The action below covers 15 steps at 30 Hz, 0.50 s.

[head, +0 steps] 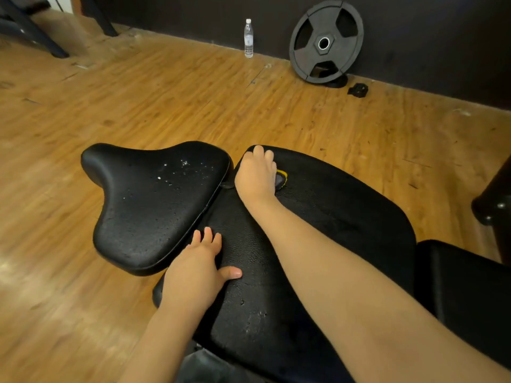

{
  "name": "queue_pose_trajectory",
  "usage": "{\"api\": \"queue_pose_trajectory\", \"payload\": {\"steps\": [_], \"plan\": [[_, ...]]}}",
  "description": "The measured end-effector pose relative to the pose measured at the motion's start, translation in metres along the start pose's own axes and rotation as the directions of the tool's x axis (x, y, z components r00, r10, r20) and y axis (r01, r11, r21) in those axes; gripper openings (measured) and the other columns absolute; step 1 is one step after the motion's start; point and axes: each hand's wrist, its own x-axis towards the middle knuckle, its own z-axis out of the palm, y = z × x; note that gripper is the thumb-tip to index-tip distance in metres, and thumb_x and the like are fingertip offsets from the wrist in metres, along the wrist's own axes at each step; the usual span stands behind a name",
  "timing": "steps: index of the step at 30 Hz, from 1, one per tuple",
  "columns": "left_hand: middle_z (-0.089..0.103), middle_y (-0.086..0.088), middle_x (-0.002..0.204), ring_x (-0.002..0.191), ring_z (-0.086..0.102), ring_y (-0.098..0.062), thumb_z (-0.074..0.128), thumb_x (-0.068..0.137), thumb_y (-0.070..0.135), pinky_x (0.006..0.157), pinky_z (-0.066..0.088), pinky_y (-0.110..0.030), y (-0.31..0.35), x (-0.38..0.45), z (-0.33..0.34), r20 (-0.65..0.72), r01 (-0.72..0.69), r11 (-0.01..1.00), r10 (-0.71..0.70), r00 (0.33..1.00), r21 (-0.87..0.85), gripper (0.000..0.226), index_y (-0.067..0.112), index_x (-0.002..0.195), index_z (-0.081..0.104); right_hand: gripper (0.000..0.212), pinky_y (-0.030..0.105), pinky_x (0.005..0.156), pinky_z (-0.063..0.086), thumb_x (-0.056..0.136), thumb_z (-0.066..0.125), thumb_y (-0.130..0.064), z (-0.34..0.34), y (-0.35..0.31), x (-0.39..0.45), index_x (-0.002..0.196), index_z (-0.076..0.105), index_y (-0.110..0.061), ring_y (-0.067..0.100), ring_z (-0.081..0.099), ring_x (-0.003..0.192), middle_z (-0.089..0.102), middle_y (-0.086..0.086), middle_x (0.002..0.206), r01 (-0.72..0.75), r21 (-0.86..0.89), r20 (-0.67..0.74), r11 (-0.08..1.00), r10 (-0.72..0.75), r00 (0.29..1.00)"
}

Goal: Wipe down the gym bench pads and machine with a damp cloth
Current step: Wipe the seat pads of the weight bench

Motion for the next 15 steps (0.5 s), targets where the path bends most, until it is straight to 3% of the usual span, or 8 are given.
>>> {"api": "queue_pose_trajectory", "payload": {"steps": [4,8,11,15], "plan": [[0.0,0.0,0.159,0.146,-0.004,-0.015,0.057,0.087,0.048,0.115,0.011,-0.028,-0.001,-0.001,0.001,-0.021,-0.018,0.999,0.017,1.0,-0.04,0.086,0.017,0.152,0.009,0.028,0.038,0.09,0.034,0.095,0.038,-0.005,-0.012,0.025,-0.002,0.115,0.057,-0.005,0.029,0.038,0.109,0.047,0.01,0.12,0.086,-0.007,0.041,0.996,-0.086,0.995],[0.0,0.0,0.159,0.146,-0.003,-0.016,0.059,0.088,0.045,0.115,0.013,-0.03,-0.001,-0.003,0.001,-0.017,-0.012,0.999,0.011,1.0,-0.051,0.085,0.016,0.152,0.01,0.025,0.044,0.09,0.041,0.095,0.04,-0.004,-0.033,0.06,-0.011,0.112,0.059,-0.002,0.03,0.039,0.108,0.049,0.012,0.116,-0.025,0.06,-0.005,0.998,0.026,1.0],[-0.001,-0.001,0.159,0.146,-0.003,-0.017,0.058,0.089,0.044,0.114,0.018,-0.031,0.002,-0.002,0.0,0.009,0.004,1.0,-0.003,1.0,-0.022,0.085,0.015,0.152,0.009,0.025,0.047,0.091,0.042,0.093,0.041,0.0,-0.05,0.11,-0.031,0.11,0.06,0.0,0.032,0.044,0.107,0.051,0.014,0.113,-0.176,0.146,-0.089,0.974,0.19,0.978],[-0.002,-0.005,0.159,0.146,0.003,-0.02,0.055,0.091,0.044,0.113,0.023,-0.032,0.007,-0.001,-0.003,0.055,0.031,0.999,-0.033,0.998,0.029,0.084,0.014,0.152,0.006,0.029,0.041,0.09,0.042,0.093,0.043,0.0,-0.07,0.187,-0.079,0.114,0.063,-0.001,0.029,0.042,0.104,0.053,0.011,0.113,-0.285,0.085,-0.164,0.955,0.296,0.941]]}}
